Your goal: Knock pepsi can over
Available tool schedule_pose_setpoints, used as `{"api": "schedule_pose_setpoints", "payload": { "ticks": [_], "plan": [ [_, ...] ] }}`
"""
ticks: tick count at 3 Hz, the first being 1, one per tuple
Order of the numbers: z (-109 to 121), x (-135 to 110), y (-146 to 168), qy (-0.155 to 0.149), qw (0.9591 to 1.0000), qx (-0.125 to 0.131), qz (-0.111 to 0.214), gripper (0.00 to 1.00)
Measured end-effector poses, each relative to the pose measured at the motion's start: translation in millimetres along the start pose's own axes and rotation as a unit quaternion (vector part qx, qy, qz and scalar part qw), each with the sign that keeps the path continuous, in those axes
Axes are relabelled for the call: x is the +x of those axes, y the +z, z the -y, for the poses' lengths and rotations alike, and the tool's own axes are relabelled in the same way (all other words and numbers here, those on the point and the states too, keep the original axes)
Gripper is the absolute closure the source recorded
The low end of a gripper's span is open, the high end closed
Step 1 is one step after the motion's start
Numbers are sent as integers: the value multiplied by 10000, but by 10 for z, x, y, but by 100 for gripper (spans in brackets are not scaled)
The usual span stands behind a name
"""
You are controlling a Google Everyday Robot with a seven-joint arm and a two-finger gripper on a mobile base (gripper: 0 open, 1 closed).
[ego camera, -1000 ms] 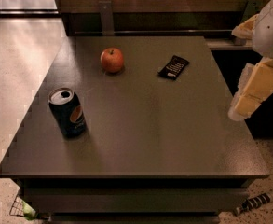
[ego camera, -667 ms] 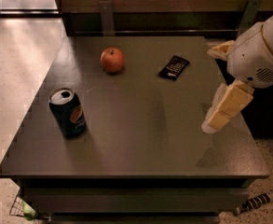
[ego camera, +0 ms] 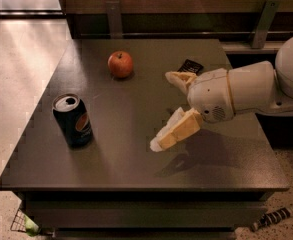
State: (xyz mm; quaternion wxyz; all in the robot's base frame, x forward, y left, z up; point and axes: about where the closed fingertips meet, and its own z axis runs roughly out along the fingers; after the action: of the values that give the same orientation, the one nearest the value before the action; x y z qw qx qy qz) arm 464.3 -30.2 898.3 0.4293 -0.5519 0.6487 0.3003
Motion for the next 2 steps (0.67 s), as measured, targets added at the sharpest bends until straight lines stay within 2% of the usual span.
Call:
{"api": "schedule_pose_setpoints", "payload": {
  "ticks": [1, 2],
  "plan": [
    [-101, -220, 290, 516, 9929, -327, 1022, 0],
    [-136, -346, 345, 644, 9886, -443, 1290, 0]
  ]
}}
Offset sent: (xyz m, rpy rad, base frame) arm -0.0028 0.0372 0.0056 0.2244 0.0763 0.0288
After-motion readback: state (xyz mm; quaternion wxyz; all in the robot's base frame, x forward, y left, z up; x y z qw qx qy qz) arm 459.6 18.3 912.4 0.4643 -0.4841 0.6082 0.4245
